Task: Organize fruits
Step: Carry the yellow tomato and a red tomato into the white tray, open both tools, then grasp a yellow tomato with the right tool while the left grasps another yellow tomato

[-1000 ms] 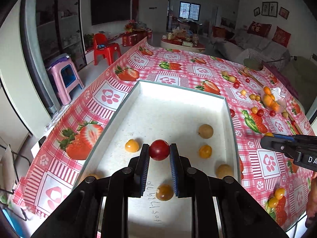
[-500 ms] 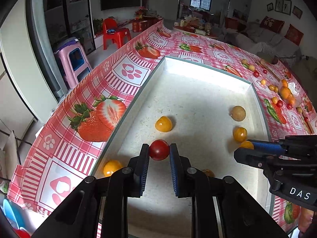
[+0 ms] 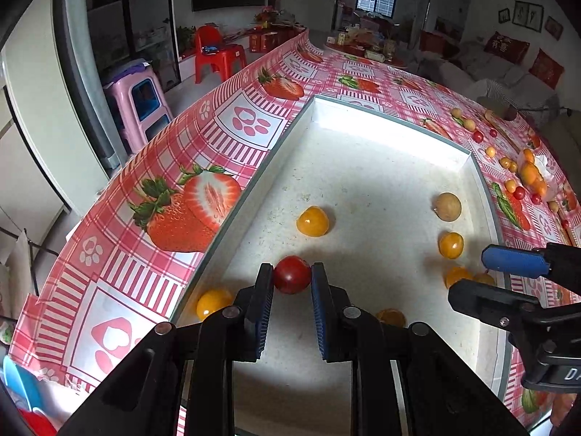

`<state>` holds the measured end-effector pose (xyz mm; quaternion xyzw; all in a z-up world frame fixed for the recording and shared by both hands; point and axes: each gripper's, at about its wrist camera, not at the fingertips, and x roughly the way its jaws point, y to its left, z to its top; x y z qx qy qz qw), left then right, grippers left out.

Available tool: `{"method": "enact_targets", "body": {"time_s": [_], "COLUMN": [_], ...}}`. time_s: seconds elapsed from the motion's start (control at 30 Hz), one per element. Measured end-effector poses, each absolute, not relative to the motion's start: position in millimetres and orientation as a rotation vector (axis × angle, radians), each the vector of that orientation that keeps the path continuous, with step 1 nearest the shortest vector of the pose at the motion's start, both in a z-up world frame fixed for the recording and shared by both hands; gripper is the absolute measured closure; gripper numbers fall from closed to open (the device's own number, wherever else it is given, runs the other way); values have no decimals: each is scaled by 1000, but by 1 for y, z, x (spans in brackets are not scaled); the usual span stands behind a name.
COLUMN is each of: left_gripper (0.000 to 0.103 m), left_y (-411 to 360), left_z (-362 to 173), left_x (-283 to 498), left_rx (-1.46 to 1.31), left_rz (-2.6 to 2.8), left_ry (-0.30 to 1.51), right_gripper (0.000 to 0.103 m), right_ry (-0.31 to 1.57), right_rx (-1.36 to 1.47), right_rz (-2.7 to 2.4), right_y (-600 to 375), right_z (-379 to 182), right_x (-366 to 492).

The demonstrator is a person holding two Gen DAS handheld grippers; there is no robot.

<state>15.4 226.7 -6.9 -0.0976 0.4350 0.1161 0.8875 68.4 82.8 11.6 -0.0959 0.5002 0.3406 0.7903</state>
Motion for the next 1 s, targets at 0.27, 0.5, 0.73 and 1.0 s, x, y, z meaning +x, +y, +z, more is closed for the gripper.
{"method": "enact_targets", "body": {"time_s": [0.27, 0.5, 0.73, 1.0], "left_gripper": [13, 13, 13, 13], "left_y": [212, 175, 105, 29], "left_z": [20, 40, 55, 41], "left_x": [6, 3, -7, -33], "left_rx": [-177, -142, -11, 131], "left_rz": [219, 116, -39, -191], "left_ry": [770, 752, 722, 757], "right_gripper": [22, 22, 21, 21], "right_ry": [1004, 1007, 1025, 1015], "right_rx": [-50, 77, 115, 62], "right_rz": [668, 518, 314, 283], "right_y": [26, -51, -133, -164], "right_z": [43, 39, 17, 1], "right_x": [67, 66, 49, 8]}}
